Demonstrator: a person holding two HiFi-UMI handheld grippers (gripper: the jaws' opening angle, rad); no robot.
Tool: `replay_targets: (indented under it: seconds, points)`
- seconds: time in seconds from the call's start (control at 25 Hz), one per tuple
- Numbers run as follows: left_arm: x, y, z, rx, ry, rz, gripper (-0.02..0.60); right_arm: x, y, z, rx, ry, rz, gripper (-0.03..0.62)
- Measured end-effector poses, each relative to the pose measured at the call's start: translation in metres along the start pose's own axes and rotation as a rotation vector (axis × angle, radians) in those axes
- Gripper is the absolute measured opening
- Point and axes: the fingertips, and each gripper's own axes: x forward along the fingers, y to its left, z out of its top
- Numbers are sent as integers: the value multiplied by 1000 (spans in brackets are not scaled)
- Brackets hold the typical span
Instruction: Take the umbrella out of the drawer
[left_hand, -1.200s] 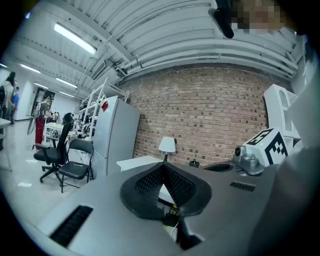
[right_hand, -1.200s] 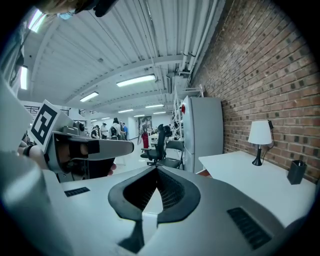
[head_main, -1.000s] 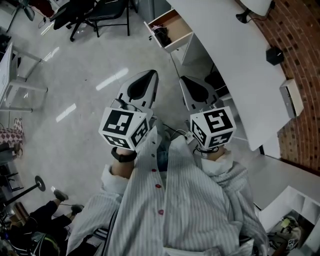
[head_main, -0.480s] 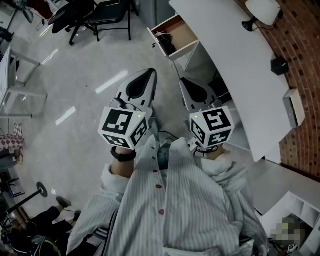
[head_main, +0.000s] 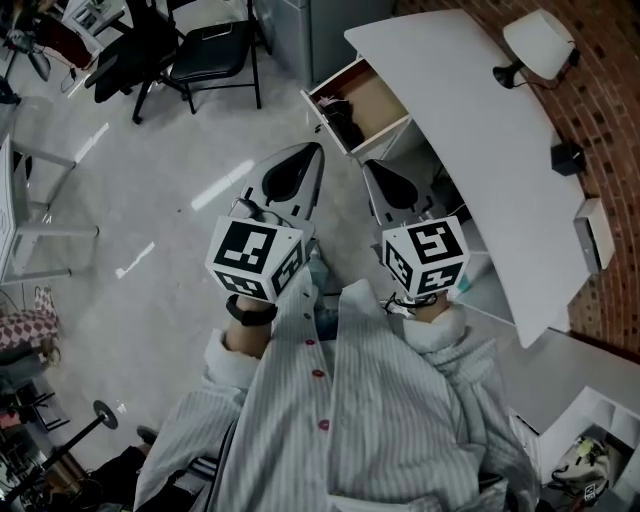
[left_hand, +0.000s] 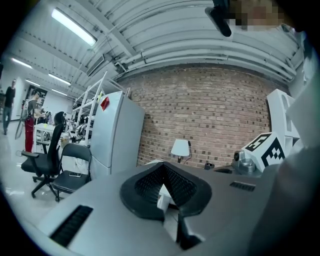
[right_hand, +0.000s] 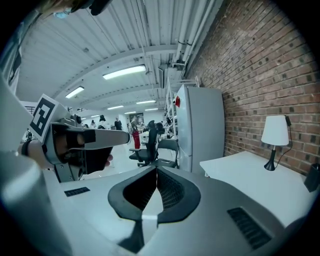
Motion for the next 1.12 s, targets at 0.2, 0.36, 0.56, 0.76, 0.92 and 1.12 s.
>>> replay_targets:
  seconds: [0.2,0.36,0.56,0.76,0.92,1.12]
  points:
    - [13,41,5,7,2,-28,9,46,-3,10,13,1,-25,35]
    - [17,61,0,4,6,-29,9,68,-4,11,17,1,-36,35]
    - [19,82,-7,-14,23,-20,9,86,-8,12,32,12,-49,35]
    - [34,102,-10,-21,37,-14,8,108,-22,11,24,38,-61,35]
    - [55,125,-12,-21,53,-14,8,136,-36,13,41,51,-67,35]
    - [94,162,-8,-32,67,-15,8,182,-59,24,47,73,-67,35]
